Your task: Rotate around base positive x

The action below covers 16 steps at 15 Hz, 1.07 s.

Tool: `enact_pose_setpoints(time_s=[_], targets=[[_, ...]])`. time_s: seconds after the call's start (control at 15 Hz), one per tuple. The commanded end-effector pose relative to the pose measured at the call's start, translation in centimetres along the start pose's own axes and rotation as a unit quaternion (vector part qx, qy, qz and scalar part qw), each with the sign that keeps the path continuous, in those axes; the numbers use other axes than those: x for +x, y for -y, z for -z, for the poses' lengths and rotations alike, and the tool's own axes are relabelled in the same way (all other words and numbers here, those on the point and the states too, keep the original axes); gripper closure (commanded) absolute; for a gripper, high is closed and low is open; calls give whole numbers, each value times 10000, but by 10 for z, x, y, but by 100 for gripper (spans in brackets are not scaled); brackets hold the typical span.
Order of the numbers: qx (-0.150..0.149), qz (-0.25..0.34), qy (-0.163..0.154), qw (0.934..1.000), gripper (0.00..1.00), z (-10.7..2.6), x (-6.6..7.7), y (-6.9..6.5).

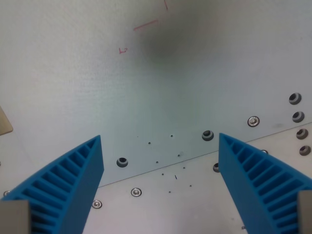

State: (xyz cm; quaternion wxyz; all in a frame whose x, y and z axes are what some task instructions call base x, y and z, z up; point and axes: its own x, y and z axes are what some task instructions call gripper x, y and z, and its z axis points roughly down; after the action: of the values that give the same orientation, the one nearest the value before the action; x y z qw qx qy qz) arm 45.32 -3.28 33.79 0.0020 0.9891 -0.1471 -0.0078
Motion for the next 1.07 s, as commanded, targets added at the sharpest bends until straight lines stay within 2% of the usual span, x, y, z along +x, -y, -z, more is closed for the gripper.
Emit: enact_pose_setpoints(time_s=[0.07,1.07], targets=[[62,-2,-11,10000,0,3,0,0],[897,13,245,9957,0,3,0,0]])
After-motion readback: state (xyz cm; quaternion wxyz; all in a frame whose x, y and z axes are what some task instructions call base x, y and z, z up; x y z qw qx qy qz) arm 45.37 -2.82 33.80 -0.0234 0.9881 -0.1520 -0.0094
